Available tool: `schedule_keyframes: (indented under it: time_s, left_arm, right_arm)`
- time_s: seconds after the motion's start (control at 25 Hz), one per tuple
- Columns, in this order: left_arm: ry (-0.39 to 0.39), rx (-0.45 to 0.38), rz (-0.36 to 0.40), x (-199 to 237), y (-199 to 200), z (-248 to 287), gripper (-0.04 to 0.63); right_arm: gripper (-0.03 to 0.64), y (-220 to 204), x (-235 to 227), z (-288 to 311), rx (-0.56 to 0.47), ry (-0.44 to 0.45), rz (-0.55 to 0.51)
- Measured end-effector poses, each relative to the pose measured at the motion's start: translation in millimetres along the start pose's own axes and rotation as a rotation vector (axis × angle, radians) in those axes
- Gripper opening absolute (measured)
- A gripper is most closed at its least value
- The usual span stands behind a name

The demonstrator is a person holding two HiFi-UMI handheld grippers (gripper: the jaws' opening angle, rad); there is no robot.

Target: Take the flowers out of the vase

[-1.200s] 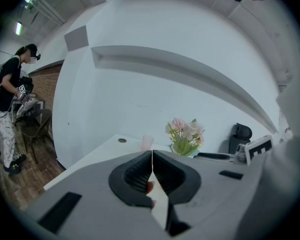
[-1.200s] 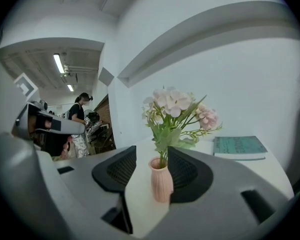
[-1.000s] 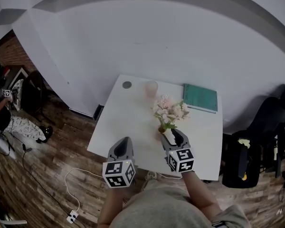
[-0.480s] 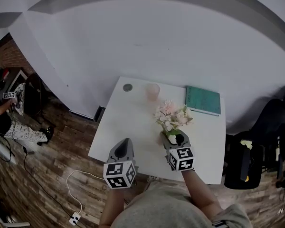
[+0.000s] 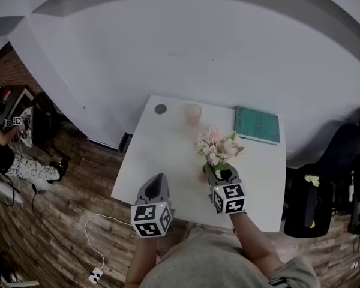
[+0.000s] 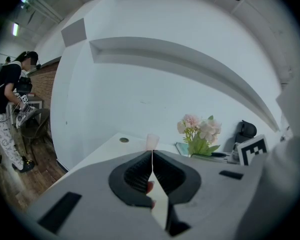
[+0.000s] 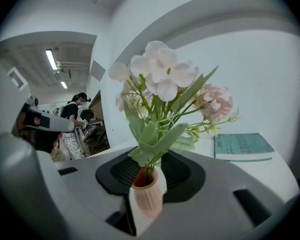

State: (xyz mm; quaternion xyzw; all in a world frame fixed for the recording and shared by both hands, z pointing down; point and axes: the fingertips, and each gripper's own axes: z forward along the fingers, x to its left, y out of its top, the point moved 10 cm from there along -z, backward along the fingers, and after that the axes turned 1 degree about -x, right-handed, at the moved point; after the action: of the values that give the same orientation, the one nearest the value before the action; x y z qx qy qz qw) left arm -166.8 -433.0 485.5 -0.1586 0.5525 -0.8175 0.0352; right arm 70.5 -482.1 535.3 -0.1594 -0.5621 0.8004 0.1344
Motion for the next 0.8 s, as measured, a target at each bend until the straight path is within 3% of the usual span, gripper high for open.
schedule_keyframes:
  time_s: [0.4, 0.8]
  left_arm:
    - [-0.001, 0.002, 0.006, -2.1, -1.2, -7.0, 0.008]
    - [-0.007, -0.017, 0.003, -5.9, -3.7, -20.9, 0.008]
  right_arm:
    - [0.046, 3.6, -1.2, -1.5, -0.003, 0.015, 0.014]
    - [0.035, 13.2, 2.4, -9.2, -0.036, 0.016, -0.007]
